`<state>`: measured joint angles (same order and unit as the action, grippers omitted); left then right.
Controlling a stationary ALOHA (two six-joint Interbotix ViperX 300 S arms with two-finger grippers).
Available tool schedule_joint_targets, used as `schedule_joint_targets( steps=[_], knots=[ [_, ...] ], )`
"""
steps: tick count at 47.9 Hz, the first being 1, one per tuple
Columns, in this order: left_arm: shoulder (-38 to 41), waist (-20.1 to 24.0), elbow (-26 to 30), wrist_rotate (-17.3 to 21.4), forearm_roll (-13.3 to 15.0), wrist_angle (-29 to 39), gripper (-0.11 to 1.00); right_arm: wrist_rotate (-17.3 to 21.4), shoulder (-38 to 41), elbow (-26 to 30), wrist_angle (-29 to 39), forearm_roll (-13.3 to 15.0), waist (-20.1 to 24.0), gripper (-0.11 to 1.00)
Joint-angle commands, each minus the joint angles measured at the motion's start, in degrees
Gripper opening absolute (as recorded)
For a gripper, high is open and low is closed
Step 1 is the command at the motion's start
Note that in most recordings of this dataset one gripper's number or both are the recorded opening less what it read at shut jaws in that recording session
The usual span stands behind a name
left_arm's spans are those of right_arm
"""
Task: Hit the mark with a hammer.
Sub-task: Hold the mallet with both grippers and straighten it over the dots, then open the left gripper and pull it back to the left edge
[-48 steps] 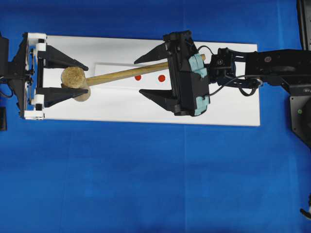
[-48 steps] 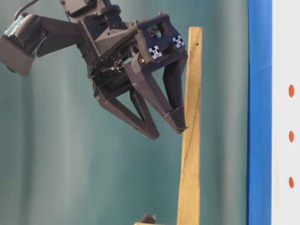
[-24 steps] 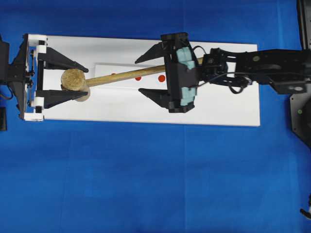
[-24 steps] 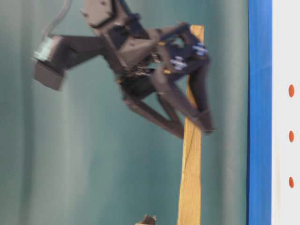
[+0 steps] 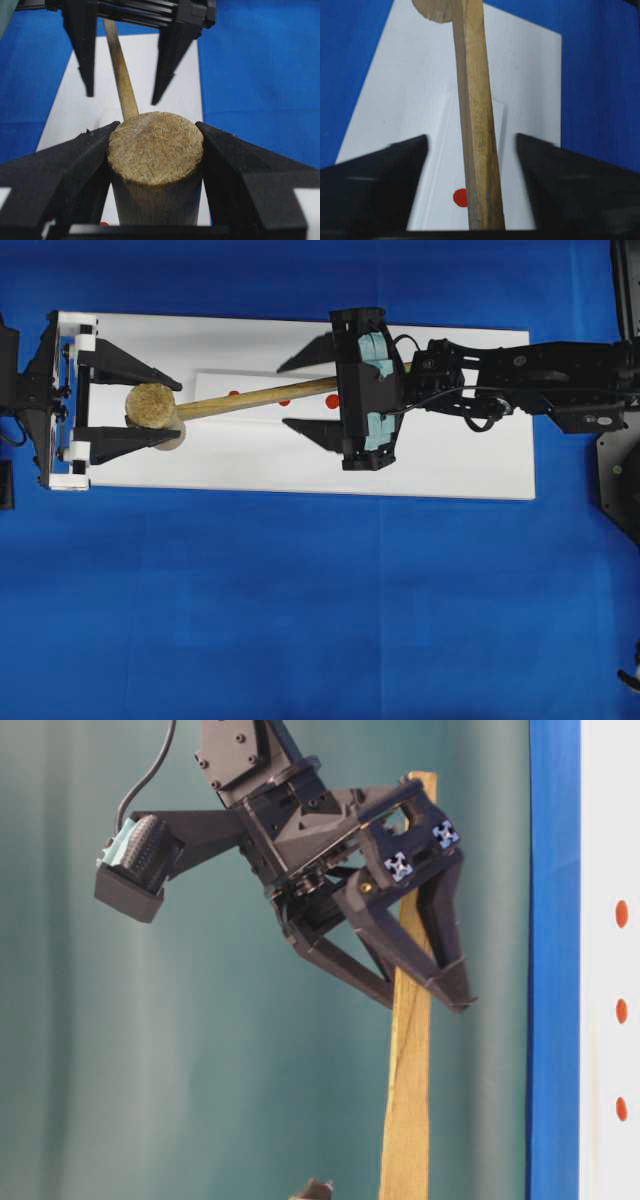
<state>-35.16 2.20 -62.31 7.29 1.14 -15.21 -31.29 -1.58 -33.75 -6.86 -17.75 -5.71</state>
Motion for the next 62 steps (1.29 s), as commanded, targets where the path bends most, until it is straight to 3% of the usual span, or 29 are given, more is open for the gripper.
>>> schedule_joint_targets(
  steps=[1, 6, 10, 26, 42, 48, 50, 57, 62],
  knots=[
    [-0.4, -0.3, 1.2, 0.3, -0.1, -0.9, 0.46, -0.4, -0.6, 1.0, -0.4, 0.0, -0.2, 0.47],
    [-0.4, -0.6, 1.2, 0.6, -0.1, -1.0, 0.46, -0.6, -0.6, 0.8, -0.4, 0.3, -0.2, 0.16],
    [-0.5, -0.6, 1.2, 0.7, -0.1, -1.1, 0.46, -0.6, -0.6, 0.8, -0.3, 0.3, -0.2, 0.05],
    [-0.4, -0.8, 1.1, 0.6, -0.2, -1.7, 0.46, 0.1, -0.6, 0.8, -1.3, -0.2, -0.2, 0.05],
    [-0.5, -1.0, 1.1, -0.7, -0.1, -1.8, 0.47, 0.2, -0.7, 1.0, -1.4, -2.5, -0.2, 0.05],
    [-0.5, -1.0, 1.1, -0.7, -0.1, -1.7, 0.77, 0.2, -1.1, 0.7, -1.9, -4.0, -0.2, 0.03],
    [-0.4, -1.0, 1.1, -0.7, -0.1, -1.7, 0.81, 0.2, -1.4, 0.6, -2.1, -4.7, -0.2, 0.03],
    [-0.5, -0.7, 1.1, -0.6, -0.1, -1.4, 0.71, 0.2, -1.9, 0.4, -1.8, -6.2, -0.2, 0.03],
    [-1.4, -0.4, 0.8, -0.5, -0.2, -0.9, 0.70, 0.2, -2.1, 0.3, -1.7, -7.0, -0.2, 0.03]
  ],
)
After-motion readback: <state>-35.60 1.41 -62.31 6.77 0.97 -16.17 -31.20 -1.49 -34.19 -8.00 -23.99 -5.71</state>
